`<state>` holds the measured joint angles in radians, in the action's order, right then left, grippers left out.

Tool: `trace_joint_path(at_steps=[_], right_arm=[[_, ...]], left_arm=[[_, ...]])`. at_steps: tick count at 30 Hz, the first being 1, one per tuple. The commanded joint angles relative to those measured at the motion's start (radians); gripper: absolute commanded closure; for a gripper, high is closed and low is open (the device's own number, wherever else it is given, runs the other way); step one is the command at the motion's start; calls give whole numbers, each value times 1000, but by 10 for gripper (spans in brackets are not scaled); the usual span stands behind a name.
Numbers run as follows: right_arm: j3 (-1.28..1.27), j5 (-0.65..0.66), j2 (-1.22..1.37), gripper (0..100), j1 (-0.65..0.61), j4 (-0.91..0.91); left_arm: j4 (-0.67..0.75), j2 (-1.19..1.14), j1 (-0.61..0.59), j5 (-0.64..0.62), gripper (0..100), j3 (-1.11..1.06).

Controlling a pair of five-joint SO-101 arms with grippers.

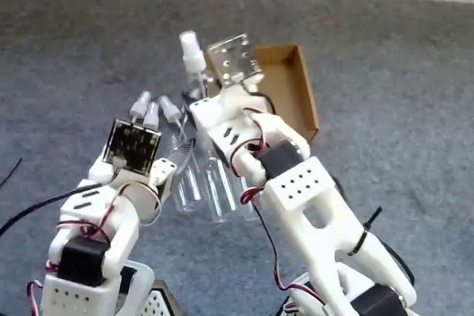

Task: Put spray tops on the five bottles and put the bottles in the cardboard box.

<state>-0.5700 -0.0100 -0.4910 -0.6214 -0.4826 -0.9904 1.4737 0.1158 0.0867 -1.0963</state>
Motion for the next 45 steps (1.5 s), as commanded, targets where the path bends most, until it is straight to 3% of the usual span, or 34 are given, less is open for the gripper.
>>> trace_joint_path(at_steps=[1, 9, 19, 36, 45], right_arm=[[81, -12, -7, 991, -39, -74], [82, -12, -8, 993, -137, -168], [114, -12, -12, 993, -139, -236], [114, -6, -242, 994, -131, -360], [294, 74, 31, 994, 128, -209]], left_arm=[[28, 33, -10, -3, 765, -54], [94, 31, -10, -2, 765, -111], [149, 31, -16, 3, 766, -162], [149, 31, -31, 3, 768, -162], [144, 41, -47, 5, 769, -163]])
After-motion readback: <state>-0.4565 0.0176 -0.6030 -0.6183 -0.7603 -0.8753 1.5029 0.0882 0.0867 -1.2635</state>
